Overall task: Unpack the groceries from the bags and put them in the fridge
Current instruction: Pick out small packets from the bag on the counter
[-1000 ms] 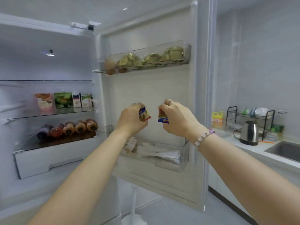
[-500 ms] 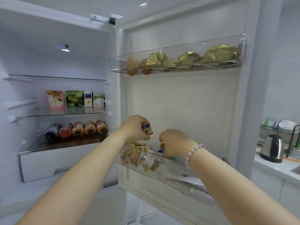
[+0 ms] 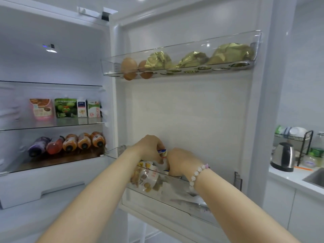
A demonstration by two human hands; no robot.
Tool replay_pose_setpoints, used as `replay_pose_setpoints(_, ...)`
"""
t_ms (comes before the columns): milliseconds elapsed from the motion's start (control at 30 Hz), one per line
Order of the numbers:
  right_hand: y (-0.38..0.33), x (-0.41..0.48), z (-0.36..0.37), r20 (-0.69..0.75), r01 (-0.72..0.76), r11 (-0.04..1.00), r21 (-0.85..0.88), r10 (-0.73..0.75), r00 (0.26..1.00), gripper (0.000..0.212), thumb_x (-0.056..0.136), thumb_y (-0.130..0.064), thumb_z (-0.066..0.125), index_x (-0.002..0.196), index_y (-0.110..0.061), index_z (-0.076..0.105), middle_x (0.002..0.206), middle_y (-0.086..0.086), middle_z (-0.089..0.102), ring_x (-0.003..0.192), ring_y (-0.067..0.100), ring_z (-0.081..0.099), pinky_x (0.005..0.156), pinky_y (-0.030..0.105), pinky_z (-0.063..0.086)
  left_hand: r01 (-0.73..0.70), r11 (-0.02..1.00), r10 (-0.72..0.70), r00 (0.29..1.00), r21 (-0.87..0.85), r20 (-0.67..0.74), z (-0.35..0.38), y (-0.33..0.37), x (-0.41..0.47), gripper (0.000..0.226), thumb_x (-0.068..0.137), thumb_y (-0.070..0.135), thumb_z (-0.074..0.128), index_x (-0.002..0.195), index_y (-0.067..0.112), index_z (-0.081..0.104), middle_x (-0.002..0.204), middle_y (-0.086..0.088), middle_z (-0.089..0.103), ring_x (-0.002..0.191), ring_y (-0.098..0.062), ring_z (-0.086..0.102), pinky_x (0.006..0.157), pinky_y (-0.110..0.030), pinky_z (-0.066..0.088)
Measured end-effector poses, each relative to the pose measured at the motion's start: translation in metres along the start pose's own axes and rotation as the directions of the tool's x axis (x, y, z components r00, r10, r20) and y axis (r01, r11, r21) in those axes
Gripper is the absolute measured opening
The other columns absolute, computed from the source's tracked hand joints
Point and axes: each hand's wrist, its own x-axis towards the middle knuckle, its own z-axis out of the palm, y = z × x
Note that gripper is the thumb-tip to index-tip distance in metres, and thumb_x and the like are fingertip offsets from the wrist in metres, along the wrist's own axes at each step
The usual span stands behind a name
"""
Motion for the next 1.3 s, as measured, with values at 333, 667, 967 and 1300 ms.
replay_pose_setpoints(333,0.016,-0.01,-0.006,0.135,-0.047,0.996,0.076,0.037,0.99,0.022,0.087,-0.019,0.059,0.069,-0.008,0.052,0.069,0.005,0.051,0.069,0.025,0.052,0.056,0.023,0.04,0.017,0.999,-0.015,0.999,-0.038,0.052,0.001,0.01,-0.004,0.04,0.072,0.025,0.08,0.109,0.014,0.069,0.101,0.003,0.064,0.088,-0.012,0.058,0.074,-0.019,0.046)
replay_pose_setpoints(667,0.044,-0.04,-0.015,-0.006,-0.07,0.994,-0.079,0.07,0.998,0.016,0.091,-0.015,0.053,0.104,-0.01,0.061,0.098,0.009,0.056,0.078,0.023,0.049,0.061,0.024,0.038,-0.081,0.992,0.087,0.994,-0.099,0.06,0.031,0.038,0.006,0.014,0.068,0.016,0.081,0.072,0.016,0.068,0.071,0.01,0.063,0.065,-0.003,0.054,0.06,-0.008,0.042)
replay_pose_setpoints(967,0.044,-0.04,0.003,-0.082,-0.032,0.972,-0.234,0.014,0.997,0.022,0.093,-0.009,0.049,0.112,-0.007,0.06,0.118,0.008,0.059,0.105,0.027,0.06,0.07,0.027,0.038,-0.023,0.994,0.025,0.999,-0.103,0.02,0.035,0.025,0.009,0.016,0.069,0.016,0.081,0.083,0.017,0.074,0.083,0.009,0.065,0.086,-0.007,0.06,0.074,-0.016,0.041)
replay_pose_setpoints(1300,0.045,-0.042,0.005,-0.019,-0.038,0.97,-0.24,0.035,0.999,0.025,0.093,-0.01,0.047,0.115,-0.007,0.059,0.12,0.007,0.059,0.107,0.026,0.059,0.072,0.027,0.038,0.028,0.995,-0.018,0.995,-0.095,0.103,0.034,0.03,0.0,0.024,0.074,0.019,0.075,0.098,0.019,0.073,0.094,0.008,0.066,0.089,-0.008,0.058,0.076,-0.016,0.042)
